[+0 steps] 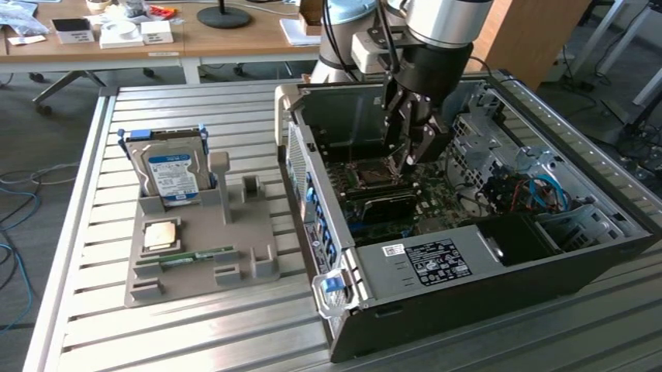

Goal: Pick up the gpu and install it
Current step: 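Insert the gpu into the slot, then press down on the gpu until it lock into place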

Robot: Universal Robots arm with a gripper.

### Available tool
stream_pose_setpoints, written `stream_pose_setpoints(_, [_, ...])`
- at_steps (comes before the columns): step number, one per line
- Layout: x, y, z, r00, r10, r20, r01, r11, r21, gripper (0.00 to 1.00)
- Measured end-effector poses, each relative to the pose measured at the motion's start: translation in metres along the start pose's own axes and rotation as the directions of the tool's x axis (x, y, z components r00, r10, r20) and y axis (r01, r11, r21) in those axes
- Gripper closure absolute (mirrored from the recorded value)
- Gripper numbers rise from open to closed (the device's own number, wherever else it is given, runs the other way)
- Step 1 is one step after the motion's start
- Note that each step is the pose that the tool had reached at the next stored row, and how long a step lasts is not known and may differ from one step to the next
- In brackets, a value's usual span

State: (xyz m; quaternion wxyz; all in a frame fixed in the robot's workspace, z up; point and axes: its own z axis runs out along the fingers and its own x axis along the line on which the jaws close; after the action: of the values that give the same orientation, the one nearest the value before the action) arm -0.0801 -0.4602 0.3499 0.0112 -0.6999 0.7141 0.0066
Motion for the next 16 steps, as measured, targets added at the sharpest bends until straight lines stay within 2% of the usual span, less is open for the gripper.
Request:
stream_pose_setpoints(13, [0.0000, 0.0000, -0.0001, 1.0000, 0.000, -0.0001, 0.000, 1.0000, 0.0000, 0.36])
stream_pose_setpoints(14, [0.0000, 0.0000, -0.0001, 1.0000, 0.000, -0.0001, 0.000, 1.0000, -0.0001, 0.38])
stream_pose_setpoints(16, [0.0000, 0.0000, -0.0001, 1.0000, 0.000, -0.0001, 0.000, 1.0000, -0.0001, 0.50])
